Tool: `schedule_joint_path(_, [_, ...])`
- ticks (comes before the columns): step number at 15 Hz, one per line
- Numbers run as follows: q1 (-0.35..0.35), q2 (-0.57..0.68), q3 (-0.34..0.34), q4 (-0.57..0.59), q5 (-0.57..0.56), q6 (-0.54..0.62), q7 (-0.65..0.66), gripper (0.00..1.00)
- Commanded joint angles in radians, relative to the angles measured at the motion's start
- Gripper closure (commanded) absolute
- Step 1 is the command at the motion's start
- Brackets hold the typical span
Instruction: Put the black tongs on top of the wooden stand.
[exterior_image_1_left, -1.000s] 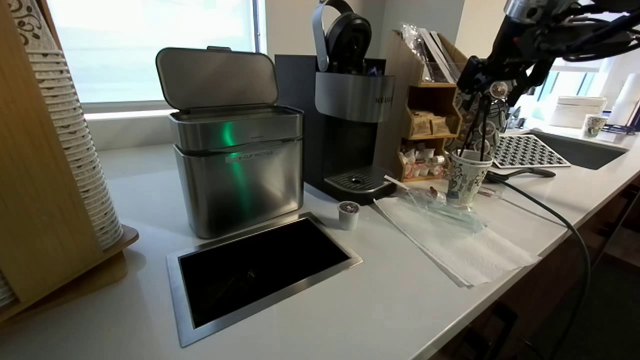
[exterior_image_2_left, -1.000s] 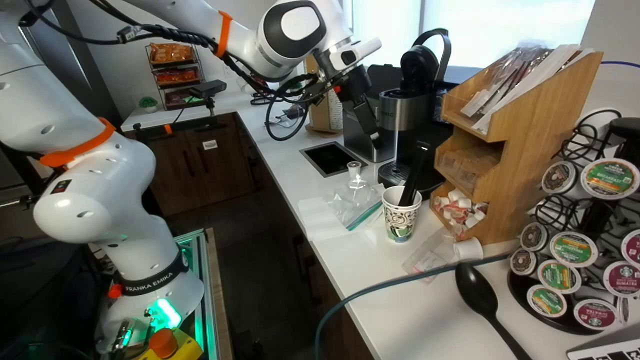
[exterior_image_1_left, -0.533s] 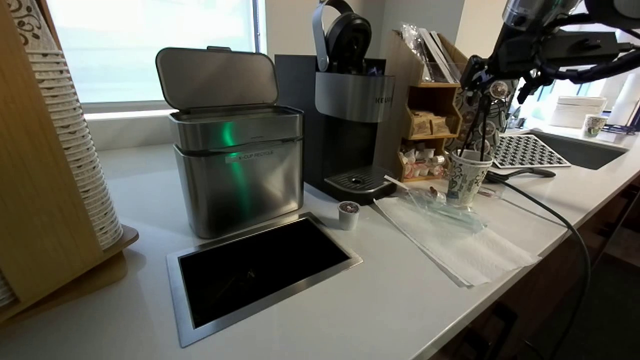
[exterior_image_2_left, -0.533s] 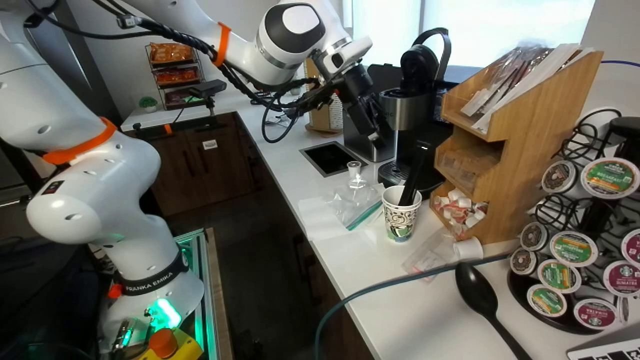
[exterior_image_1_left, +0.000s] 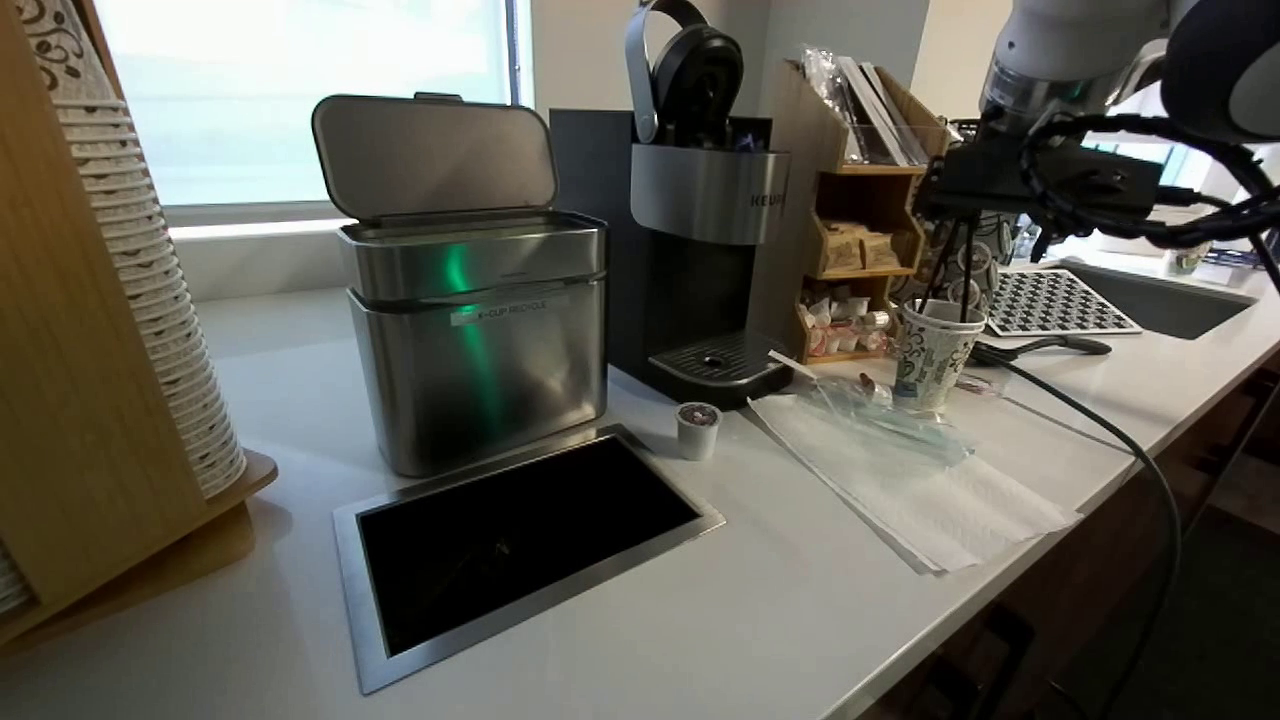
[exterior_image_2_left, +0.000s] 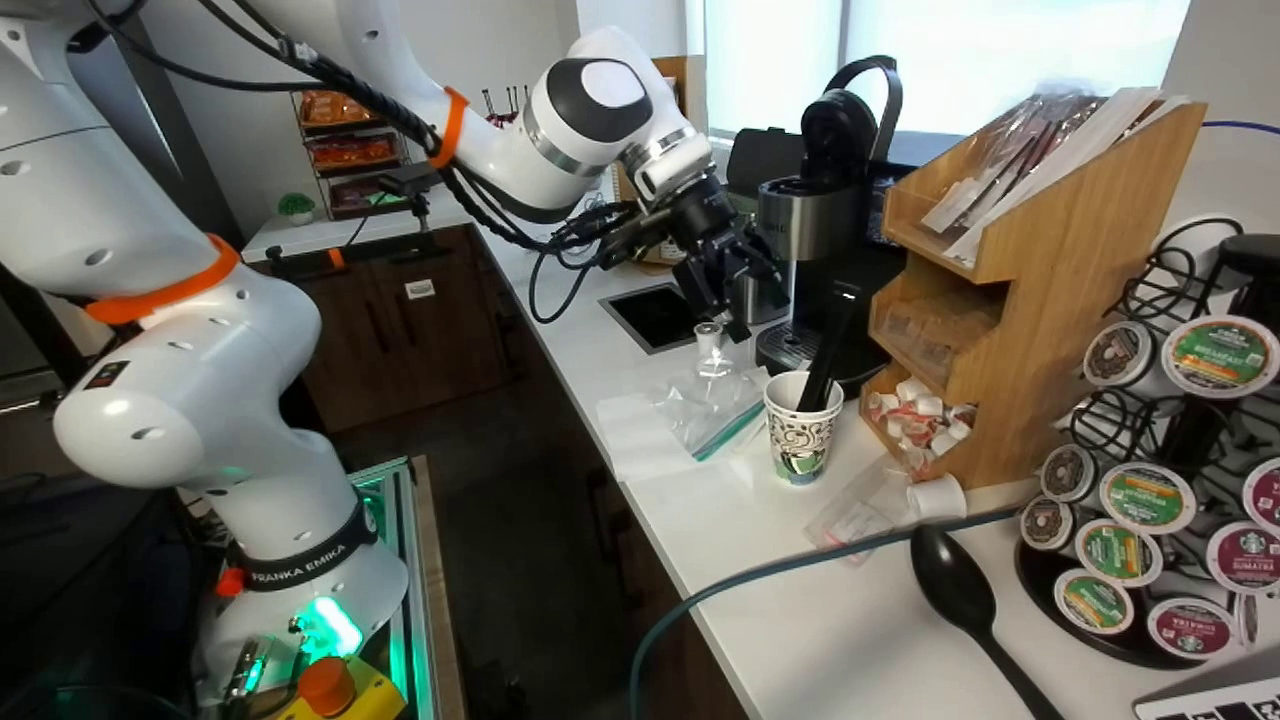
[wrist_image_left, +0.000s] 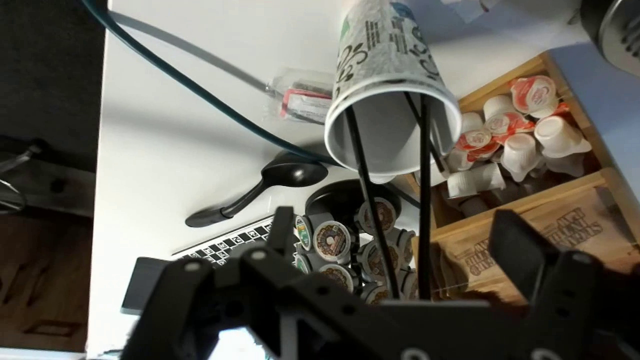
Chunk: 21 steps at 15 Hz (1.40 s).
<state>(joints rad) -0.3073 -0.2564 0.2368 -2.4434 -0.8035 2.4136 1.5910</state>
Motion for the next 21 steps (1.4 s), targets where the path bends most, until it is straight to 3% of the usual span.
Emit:
schedule_joint_path(1, [0.051, 0.054, -0.06, -0.001, -0.158, 0.006, 0.207, 0.0])
schedule_joint_path(4, [0.096, 0.097, -0.108, 0.006, -0.264, -0.006, 0.261, 0.0])
schedule_joint_path(11, [0.166, 0.167, -0.207, 0.036, -0.4, -0.007, 0.223, 0.0])
schedule_joint_path(21, [0.226, 0.237, -0.236, 0.099, -0.495, -0.007, 0.216, 0.0])
